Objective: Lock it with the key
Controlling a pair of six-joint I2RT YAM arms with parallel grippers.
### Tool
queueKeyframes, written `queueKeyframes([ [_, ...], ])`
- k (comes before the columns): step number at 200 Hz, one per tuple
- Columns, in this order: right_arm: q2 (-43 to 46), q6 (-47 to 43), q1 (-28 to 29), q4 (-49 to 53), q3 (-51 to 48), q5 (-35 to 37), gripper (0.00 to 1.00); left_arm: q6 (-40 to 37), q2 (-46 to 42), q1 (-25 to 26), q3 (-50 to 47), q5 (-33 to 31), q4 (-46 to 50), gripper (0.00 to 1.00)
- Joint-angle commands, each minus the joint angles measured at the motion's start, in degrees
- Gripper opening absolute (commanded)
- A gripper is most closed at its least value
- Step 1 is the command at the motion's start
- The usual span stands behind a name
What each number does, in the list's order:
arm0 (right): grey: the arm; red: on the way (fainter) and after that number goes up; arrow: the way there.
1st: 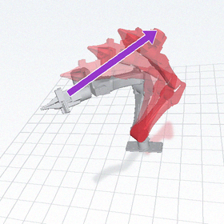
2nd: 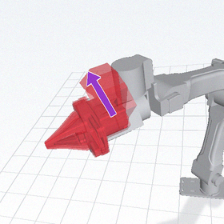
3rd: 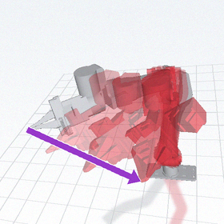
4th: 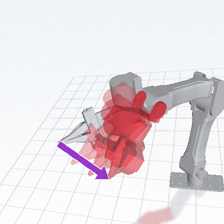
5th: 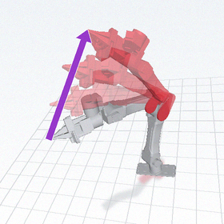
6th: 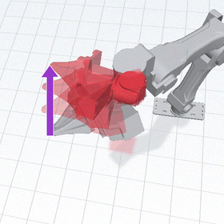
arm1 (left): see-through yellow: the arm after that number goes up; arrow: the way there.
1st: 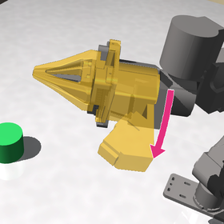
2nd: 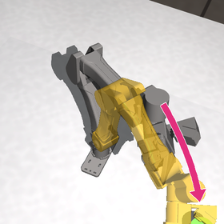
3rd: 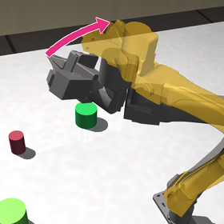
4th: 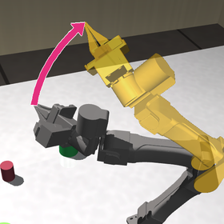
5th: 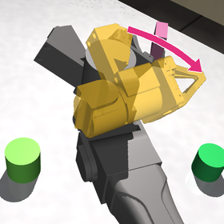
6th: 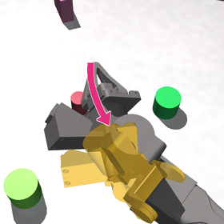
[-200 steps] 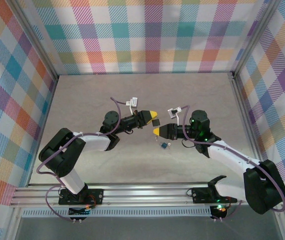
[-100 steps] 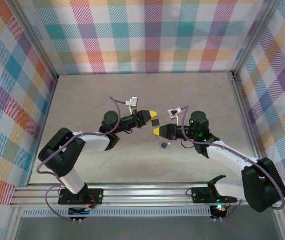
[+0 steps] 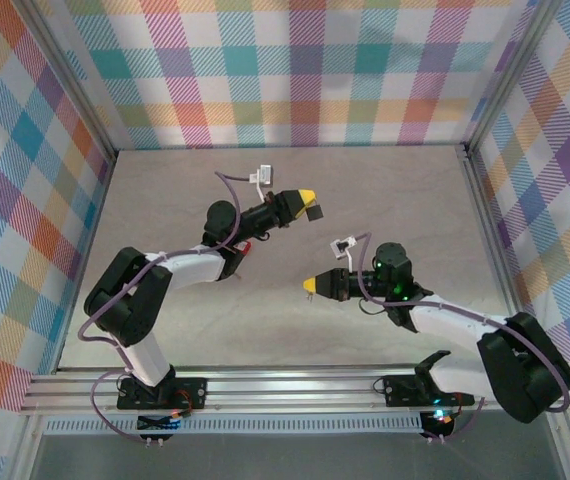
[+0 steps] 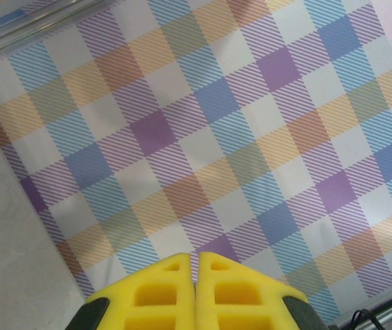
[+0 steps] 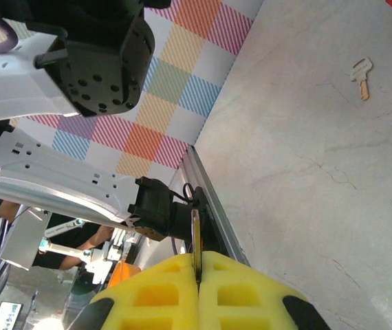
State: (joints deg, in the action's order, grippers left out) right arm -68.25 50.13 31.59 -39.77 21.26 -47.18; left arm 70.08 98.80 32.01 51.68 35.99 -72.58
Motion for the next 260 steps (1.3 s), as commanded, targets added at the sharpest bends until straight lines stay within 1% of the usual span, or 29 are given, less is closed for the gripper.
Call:
queueKeyframes([
  [1,6.1,-2.5,-0.2,0.5,-0.7,1.5,0.00,-0.3,1.9,-2.5,-0.1,0.7,-2.3,0.00],
  [22,14.3,-8.1,-0.5,14.5,2.2,4.2,0.00,-2.6,4.1,-3.6,-2.3,1.3,1.5,0.00],
  [32,17.5,-10.7,-0.8,20.5,3.7,5.8,0.00,-4.2,5.3,-3.7,-2.4,2.0,4.9,0.00],
  [49,20.7,-12.9,-1.6,26.1,5.7,6.8,0.00,-6.5,7.5,-3.6,-2.6,2.6,9.0,0.00],
  [81,22.1,-14.6,-2.7,31.7,8.5,7.4,0.00,-15.5,8.9,-3.6,-1.7,0.9,25.1,0.00],
  [117,22.5,-15.9,-2.9,34.1,10.1,8.5,0.00,-28.1,7.3,-2.5,1.2,-5.4,46.7,0.00],
  [142,22.7,-16.1,-2.9,34.6,10.2,8.4,0.00,-32.8,7.9,-2.1,3.2,-9.0,55.4,0.00],
  [194,23.0,-16.0,-3.0,34.0,9.2,8.1,0.00,-37.4,10.5,-1.3,6.4,-13.2,62.8,0.00],
  [257,23.1,-15.6,-3.0,32.6,8.2,6.9,0.00,-41.7,12.9,-1.2,10.6,-15.5,68.7,0.00],
  [260,23.1,-15.6,-3.0,32.6,8.2,6.8,0.00,-41.9,13.0,-1.2,10.8,-15.5,68.9,0.01],
])
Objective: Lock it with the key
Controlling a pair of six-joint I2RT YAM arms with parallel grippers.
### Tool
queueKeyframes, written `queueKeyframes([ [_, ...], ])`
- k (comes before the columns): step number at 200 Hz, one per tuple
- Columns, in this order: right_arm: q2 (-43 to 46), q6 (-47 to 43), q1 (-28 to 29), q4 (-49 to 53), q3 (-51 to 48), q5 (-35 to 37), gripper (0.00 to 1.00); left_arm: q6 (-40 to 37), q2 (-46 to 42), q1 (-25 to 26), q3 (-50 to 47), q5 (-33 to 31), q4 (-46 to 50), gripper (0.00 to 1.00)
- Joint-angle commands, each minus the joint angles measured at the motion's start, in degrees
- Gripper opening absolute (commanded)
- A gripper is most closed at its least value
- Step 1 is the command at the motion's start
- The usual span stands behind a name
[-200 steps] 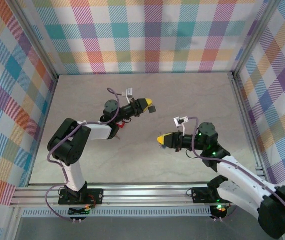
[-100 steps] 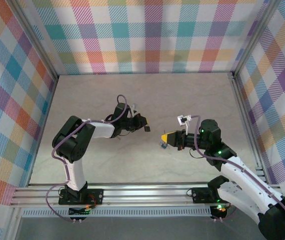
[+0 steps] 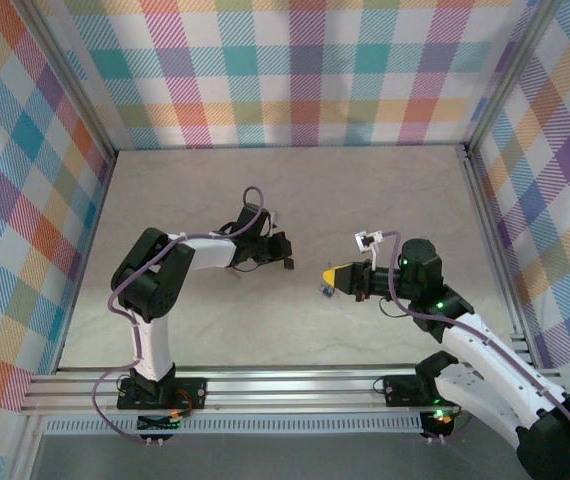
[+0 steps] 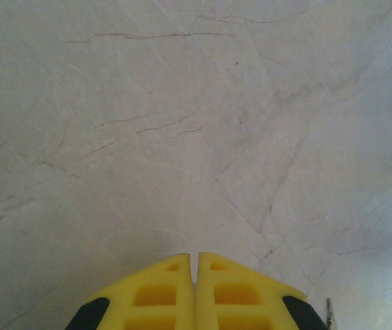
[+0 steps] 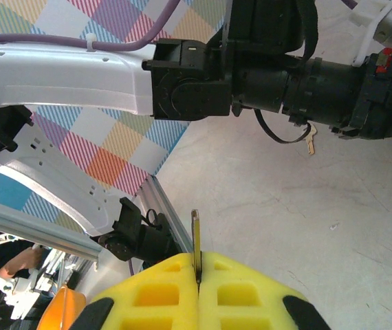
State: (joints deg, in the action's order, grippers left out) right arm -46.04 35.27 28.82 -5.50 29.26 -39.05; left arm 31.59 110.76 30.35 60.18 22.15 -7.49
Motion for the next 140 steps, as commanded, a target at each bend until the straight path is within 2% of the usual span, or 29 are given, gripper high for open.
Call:
queueKeyframes([
  [1,0.9,-0.7,-0.3,-1.7,0.2,-1.4,0.00,-3.5,1.1,0.4,2.3,-1.7,3.8,0.02],
  [61,-0.5,-0.2,-0.3,-3.0,-0.6,-0.9,0.00,-5.9,0.1,0.4,4.4,-3.4,7.3,0.30],
  [99,-3.1,0.0,-0.3,-3.6,-0.4,1.0,0.00,-6.1,-3.0,0.4,5.4,-4.3,8.1,0.43],
  [140,-10.6,1.4,-0.2,-5.4,0.1,10.6,0.00,-4.4,-13.3,1.8,3.1,-7.7,8.7,0.62],
])
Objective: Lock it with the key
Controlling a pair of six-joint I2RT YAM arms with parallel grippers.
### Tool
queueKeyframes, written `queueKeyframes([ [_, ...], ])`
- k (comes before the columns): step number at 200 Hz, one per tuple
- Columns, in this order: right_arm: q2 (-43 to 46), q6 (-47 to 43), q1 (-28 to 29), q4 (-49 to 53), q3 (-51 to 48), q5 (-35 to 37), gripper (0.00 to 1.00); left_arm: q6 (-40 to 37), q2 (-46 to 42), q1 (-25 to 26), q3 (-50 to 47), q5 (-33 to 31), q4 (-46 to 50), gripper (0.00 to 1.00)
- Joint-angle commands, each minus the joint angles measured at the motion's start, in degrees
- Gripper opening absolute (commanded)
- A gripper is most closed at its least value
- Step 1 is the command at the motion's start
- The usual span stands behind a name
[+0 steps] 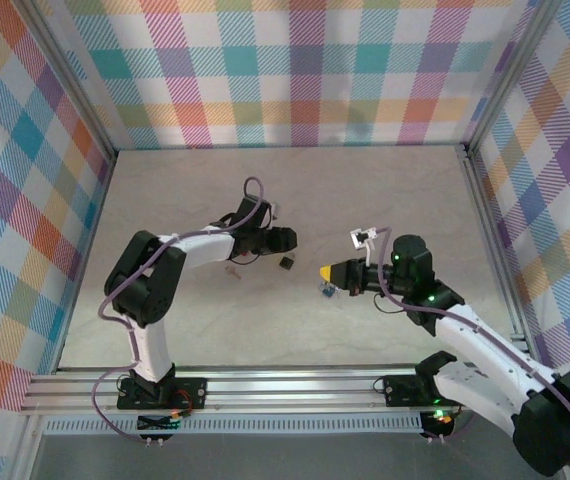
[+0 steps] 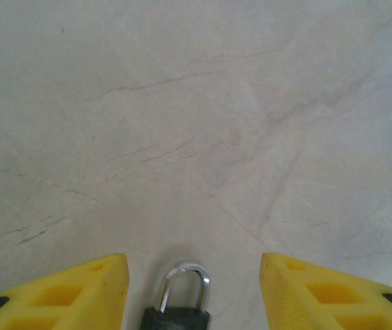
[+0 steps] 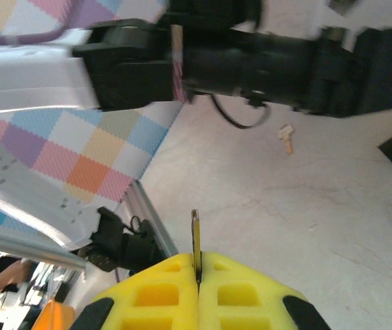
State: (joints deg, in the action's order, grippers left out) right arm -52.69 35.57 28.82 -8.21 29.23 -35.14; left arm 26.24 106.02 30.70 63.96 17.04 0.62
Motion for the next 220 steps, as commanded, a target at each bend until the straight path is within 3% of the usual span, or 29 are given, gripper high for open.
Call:
queueKeyframes([
  [1,-4.2,1.2,-0.2,-2.7,0.1,7.0,0.00,1.0,-8.9,1.6,-0.8,-2.6,0.6,0.62],
  [50,-18.4,6.8,1.7,-14.3,0.3,15.5,0.00,1.5,-23.2,5.5,-6.0,-10.2,4.4,0.79],
  [118,-38.7,12.3,3.8,-23.5,6.4,17.3,0.00,1.6,-38.8,7.4,-11.4,-14.0,10.6,0.86],
  [220,-49.6,12.5,4.2,-20.2,13.2,17.9,0.00,0.8,-44.9,7.8,-14.6,-16.3,14.8,0.88],
])
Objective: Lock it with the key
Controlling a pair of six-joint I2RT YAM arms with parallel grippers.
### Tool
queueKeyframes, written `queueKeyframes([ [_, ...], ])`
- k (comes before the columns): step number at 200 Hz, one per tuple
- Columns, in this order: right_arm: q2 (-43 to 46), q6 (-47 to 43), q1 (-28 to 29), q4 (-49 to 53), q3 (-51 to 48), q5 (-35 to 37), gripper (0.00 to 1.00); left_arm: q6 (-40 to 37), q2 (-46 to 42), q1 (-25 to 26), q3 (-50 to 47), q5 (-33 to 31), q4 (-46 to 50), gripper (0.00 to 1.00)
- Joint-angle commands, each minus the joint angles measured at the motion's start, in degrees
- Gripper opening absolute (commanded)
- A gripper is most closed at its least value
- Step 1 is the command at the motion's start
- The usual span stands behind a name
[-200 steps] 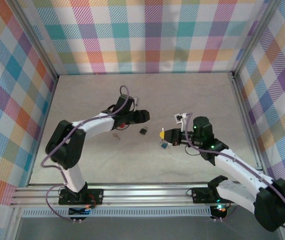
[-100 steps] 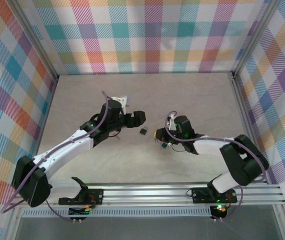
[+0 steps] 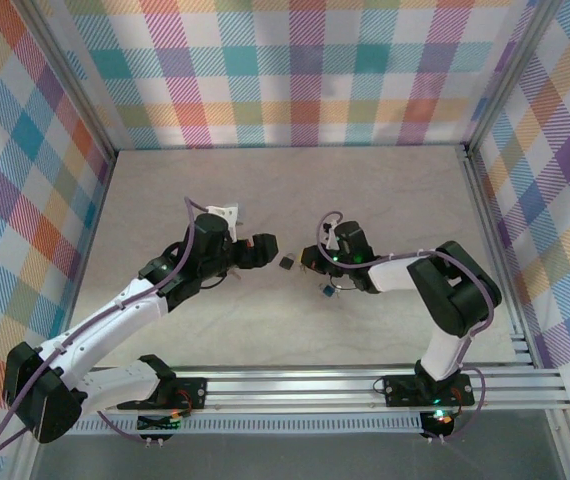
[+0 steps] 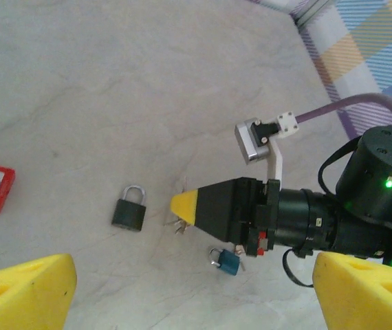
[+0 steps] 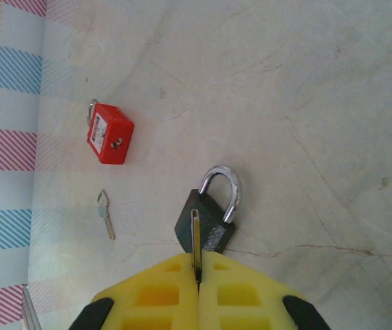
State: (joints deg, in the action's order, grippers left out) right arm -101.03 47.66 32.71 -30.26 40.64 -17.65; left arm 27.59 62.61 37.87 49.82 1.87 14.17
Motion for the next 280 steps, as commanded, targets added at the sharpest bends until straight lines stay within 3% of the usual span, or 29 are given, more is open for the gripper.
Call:
queueKeyframes([
  [1,-1.3,0.4,0.3,2.0,1.9,0.5,0.00,-0.5,-1.5,0.6,-0.4,-1.2,1.3,0.88],
  [63,-2.6,-0.6,0.3,9.9,5.0,-0.5,0.05,-0.8,-1.0,0.6,-0.2,-0.5,1.2,0.90],
  [103,-2.3,-0.9,0.3,13.1,6.0,-0.4,0.16,-1.0,-1.8,0.6,-0.5,-0.9,3.1,0.90],
  [154,-1.9,-1.3,0.2,16.2,6.7,0.3,0.19,-1.3,-2.1,0.6,-0.7,-1.4,3.6,0.91],
  [222,4.9,-7.3,0.2,25.5,7.8,4.5,0.66,-1.6,-2.9,0.6,-1.1,-2.6,3.5,0.92],
  [240,7.9,-10.2,0.2,28.7,8.2,6.9,0.85,-1.4,-3.7,0.6,-1.1,-3.3,3.6,0.92],
  [280,16.2,-18.9,0.2,32.4,7.6,10.4,0.97,0.3,-6.0,0.6,-1.1,-7.9,3.5,0.96],
])
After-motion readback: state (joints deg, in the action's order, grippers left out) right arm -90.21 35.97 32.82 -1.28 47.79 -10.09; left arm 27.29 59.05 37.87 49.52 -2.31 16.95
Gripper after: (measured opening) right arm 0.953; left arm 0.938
